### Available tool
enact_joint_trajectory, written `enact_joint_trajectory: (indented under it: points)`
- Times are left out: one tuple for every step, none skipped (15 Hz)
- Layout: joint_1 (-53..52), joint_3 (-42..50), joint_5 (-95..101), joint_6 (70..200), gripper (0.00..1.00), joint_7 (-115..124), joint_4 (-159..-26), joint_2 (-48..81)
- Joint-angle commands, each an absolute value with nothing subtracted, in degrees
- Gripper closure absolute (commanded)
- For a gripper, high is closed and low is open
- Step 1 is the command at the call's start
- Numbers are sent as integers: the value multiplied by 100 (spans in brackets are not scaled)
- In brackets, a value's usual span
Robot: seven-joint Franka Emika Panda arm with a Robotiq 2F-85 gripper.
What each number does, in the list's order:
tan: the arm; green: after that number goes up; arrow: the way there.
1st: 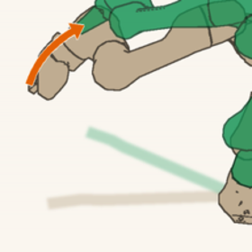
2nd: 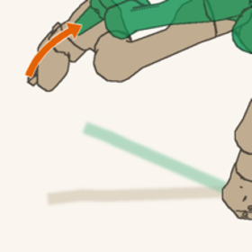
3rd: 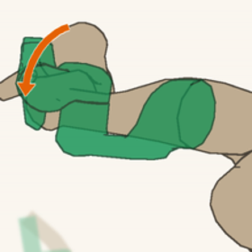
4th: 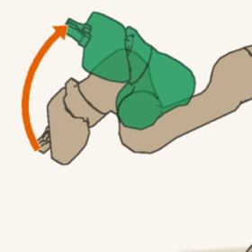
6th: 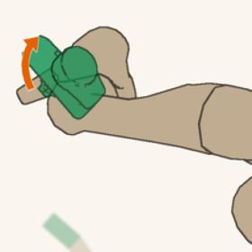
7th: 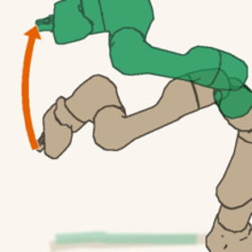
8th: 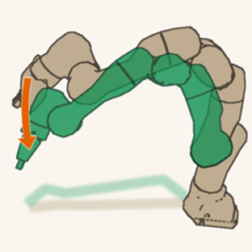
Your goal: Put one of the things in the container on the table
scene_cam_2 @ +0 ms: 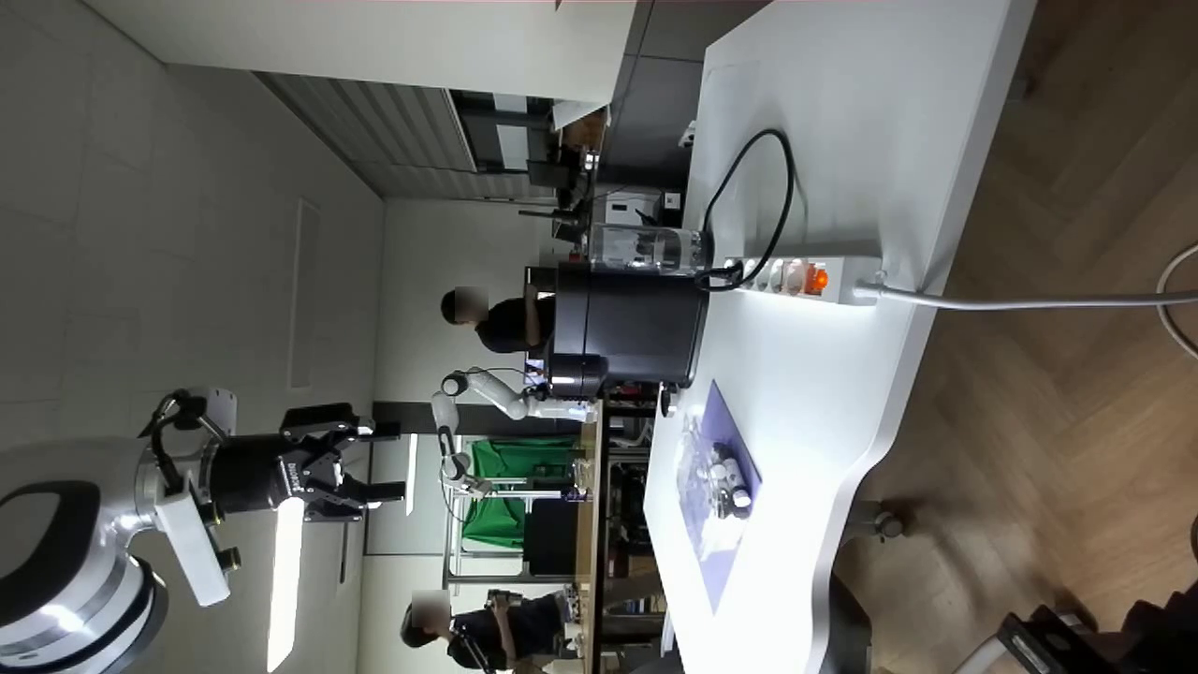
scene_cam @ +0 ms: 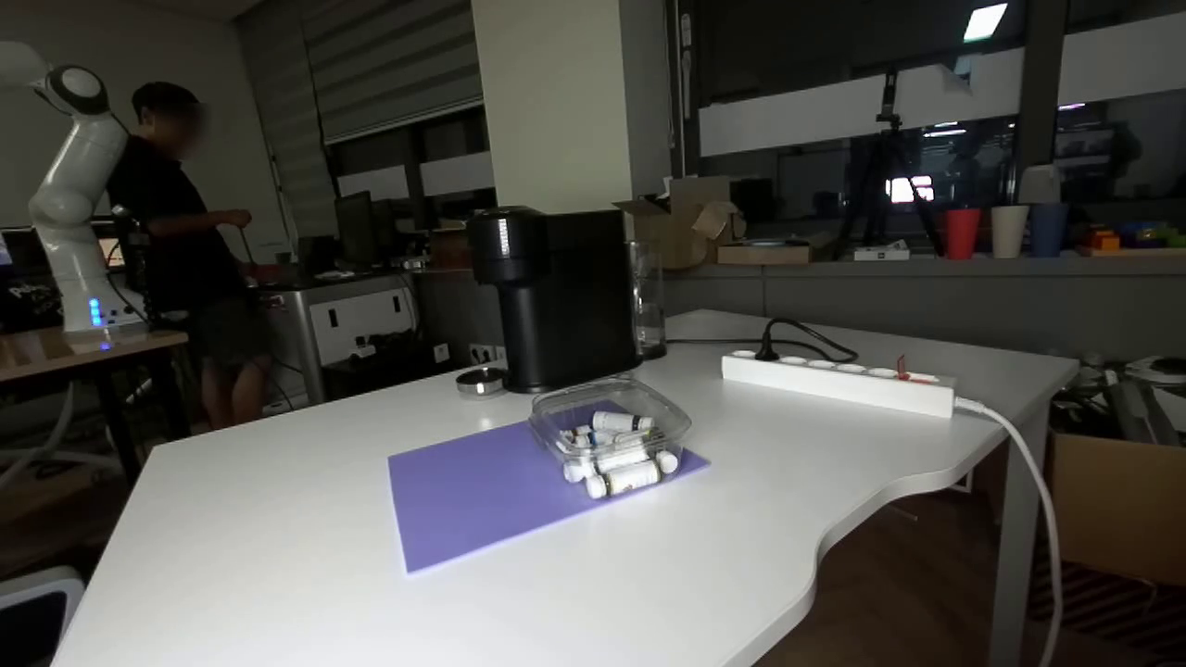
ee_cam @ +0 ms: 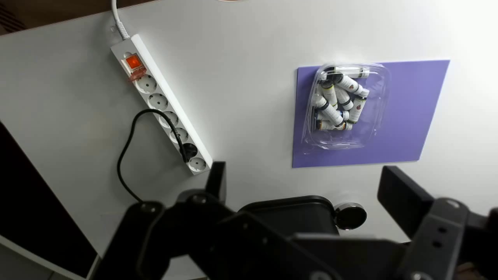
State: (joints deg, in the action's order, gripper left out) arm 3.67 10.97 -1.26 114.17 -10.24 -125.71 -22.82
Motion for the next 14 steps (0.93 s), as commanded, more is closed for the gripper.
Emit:
enact_joint_trajectory:
  points:
    - [439,1038,-156,11404,0,-1049,-12558,-2272]
    - [439,1038,-156,11404,0,-1049,-12558,-2272]
    - [439,1038,-156,11404,0,-1049,-12558,-2272]
    - [439,1038,-156,11404,0,-1049,-12558,-2272]
    - [420,1063,-195,11480,0,-1130,-12565,-2242]
    - [381,1103,-250,11693,0,-1294,-12554,-2146]
    - [325,1155,-336,11839,0,-1523,-12490,-2017]
    - [217,1262,-555,11929,0,-1924,-12339,-1776]
    - [132,1347,-804,12015,0,-2316,-12223,-1558]
    - [63,1418,-1070,12097,0,-2722,-12109,-1315]
    - [1,1483,-1374,12137,0,-3157,-11992,-1063]
    - [-23,1508,-1646,12169,0,-3533,-11877,-796]
    - [-17,1496,-1890,12192,0,-3875,-11759,-515]
    - [23,1438,-2124,12208,0,-4168,-11646,-211]
